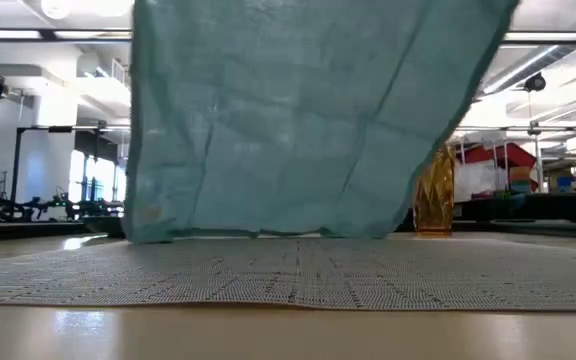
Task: Set table place
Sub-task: Fold the light blue table napkin
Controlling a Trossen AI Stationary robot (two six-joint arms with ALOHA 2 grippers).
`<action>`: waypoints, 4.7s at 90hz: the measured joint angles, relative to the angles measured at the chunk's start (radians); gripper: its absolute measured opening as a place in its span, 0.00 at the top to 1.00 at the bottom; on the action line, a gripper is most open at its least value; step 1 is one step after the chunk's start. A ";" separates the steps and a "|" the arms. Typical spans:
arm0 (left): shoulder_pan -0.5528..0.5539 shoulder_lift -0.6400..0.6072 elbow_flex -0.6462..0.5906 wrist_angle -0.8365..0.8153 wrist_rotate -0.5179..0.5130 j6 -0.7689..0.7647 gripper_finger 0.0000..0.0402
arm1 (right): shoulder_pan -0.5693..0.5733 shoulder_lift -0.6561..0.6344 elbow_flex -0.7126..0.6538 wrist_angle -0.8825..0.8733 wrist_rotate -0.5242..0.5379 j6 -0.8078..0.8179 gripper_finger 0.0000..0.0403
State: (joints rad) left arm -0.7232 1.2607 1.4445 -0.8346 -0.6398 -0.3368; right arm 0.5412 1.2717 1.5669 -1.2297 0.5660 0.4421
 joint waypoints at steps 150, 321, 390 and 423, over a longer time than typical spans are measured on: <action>-0.169 0.544 -0.002 -0.041 0.259 -0.657 0.52 | 0.221 0.596 -0.116 0.155 -0.503 0.569 0.61; 0.510 0.080 -0.916 0.807 0.248 -0.388 0.72 | -0.206 0.417 -0.753 1.036 -0.146 0.175 0.44; 0.511 -0.046 -0.872 0.071 0.301 -0.375 0.72 | -0.206 0.417 -0.753 1.034 -0.154 0.253 0.45; 0.505 -0.031 -0.891 0.522 0.391 -0.201 0.72 | -0.206 0.417 -0.754 1.026 -0.154 0.237 0.41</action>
State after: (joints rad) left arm -0.2183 1.2292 0.5539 -0.3122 -0.2490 -0.5375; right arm 0.3355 1.6886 0.8131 -0.2039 0.4118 0.6792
